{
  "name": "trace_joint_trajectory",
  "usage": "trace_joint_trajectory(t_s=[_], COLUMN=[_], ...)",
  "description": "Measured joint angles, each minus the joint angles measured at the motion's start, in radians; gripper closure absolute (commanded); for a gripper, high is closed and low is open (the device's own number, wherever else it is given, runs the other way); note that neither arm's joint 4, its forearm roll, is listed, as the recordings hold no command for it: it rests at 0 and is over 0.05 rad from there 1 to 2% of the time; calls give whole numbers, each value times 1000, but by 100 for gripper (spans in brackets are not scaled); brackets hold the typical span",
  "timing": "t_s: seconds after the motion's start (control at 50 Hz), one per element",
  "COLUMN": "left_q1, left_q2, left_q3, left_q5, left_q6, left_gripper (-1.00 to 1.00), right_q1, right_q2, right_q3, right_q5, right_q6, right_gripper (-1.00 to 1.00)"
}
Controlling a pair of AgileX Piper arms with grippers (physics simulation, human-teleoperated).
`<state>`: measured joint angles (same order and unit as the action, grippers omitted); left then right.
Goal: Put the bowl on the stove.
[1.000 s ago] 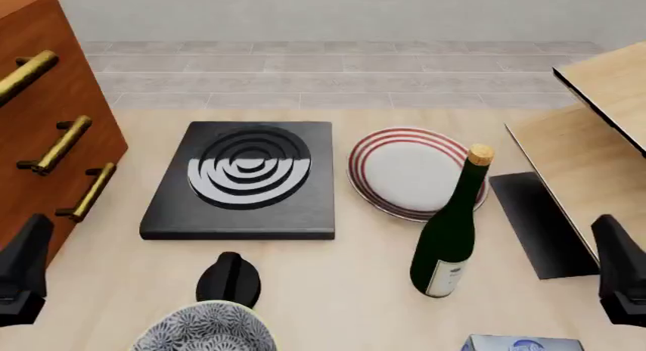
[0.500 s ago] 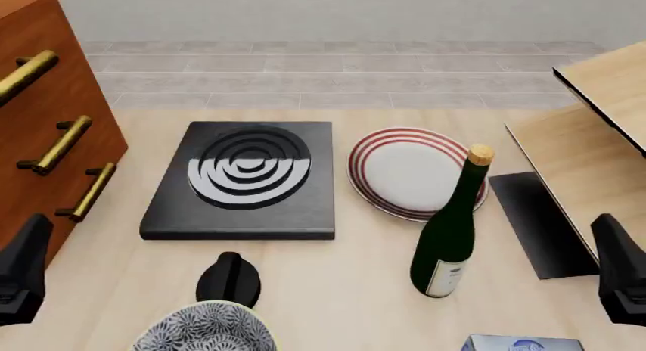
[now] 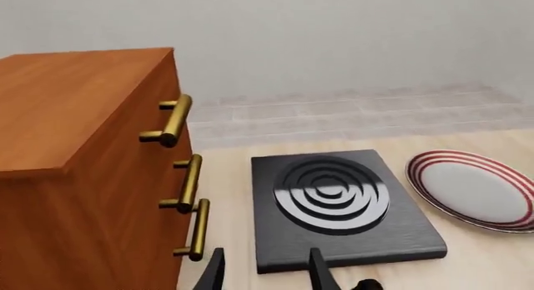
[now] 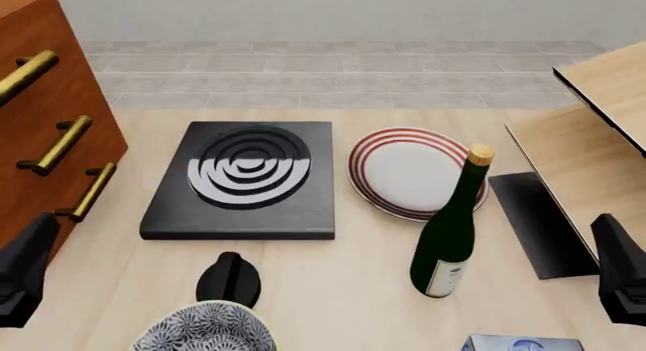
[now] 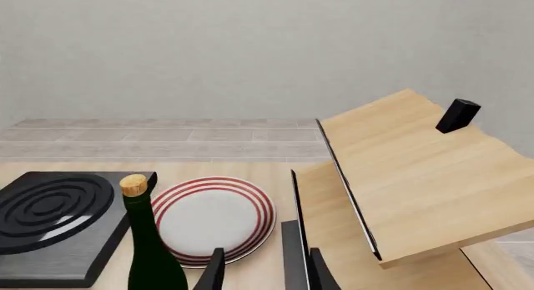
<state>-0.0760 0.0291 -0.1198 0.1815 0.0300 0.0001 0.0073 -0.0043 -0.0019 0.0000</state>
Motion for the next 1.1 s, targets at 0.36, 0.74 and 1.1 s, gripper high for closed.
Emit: trace_joint_trajectory(t_s=[0.36,0.74,1.1], left_q1=[-33,-90,-164], left_q2=[80,140,119], left_q3=[-101,-179,-227], left_q5=[147,258,357], left_q6=[2,7,34], left_gripper=[-100,-100,-100], right_q1=[0,0,0], right_q2=[0,0,0], right_q3=[0,0,0], right_q5=[0,0,0], right_q6=[0,0,0], right_gripper=[-100,-100,-100])
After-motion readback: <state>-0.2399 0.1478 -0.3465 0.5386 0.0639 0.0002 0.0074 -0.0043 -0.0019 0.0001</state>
